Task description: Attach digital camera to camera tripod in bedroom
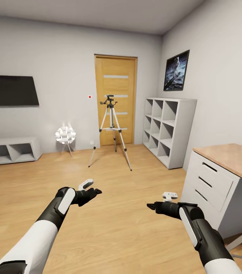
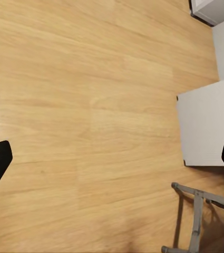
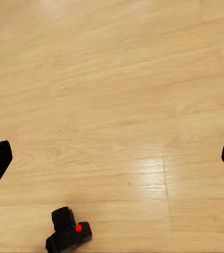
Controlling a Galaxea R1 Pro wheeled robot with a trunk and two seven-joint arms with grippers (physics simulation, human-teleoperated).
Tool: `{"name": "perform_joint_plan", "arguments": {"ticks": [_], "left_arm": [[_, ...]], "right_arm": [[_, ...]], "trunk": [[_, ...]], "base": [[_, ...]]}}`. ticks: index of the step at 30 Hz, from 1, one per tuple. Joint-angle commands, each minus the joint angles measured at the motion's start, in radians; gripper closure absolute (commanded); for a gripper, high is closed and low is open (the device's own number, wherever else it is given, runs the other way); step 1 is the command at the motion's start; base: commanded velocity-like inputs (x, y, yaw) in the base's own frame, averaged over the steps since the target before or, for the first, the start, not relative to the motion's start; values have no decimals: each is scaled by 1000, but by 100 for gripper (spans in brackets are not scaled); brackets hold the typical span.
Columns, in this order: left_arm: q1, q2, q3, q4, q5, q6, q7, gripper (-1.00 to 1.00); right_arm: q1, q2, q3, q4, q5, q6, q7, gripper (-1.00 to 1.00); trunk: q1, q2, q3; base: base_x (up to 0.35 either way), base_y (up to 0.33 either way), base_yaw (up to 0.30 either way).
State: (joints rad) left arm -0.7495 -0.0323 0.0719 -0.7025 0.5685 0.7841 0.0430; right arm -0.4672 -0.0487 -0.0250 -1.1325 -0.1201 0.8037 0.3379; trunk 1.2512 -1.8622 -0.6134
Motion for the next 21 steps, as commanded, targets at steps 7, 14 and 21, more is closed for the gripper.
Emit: {"name": "perform_joint_plan", "arguments": {"ticks": [7, 14, 21], "left_arm": [[-1, -1, 4, 1, 7, 6, 5, -100], [-1, 0, 5, 4, 7, 6, 5, -100], [-1, -1, 5, 2, 7, 6, 5, -100]], "right_arm": [[-1, 0, -1, -1, -7, 7, 1, -100], [-1, 0, -2, -1, -10, 46, 1, -100], [-1, 0, -3, -1, -12, 68, 5, -100]], "trunk": [[27, -50, -23], [54, -99, -45], [81, -148, -67]], "base": [[0, 0, 0], [0, 0, 0], [0, 0, 0]]}}
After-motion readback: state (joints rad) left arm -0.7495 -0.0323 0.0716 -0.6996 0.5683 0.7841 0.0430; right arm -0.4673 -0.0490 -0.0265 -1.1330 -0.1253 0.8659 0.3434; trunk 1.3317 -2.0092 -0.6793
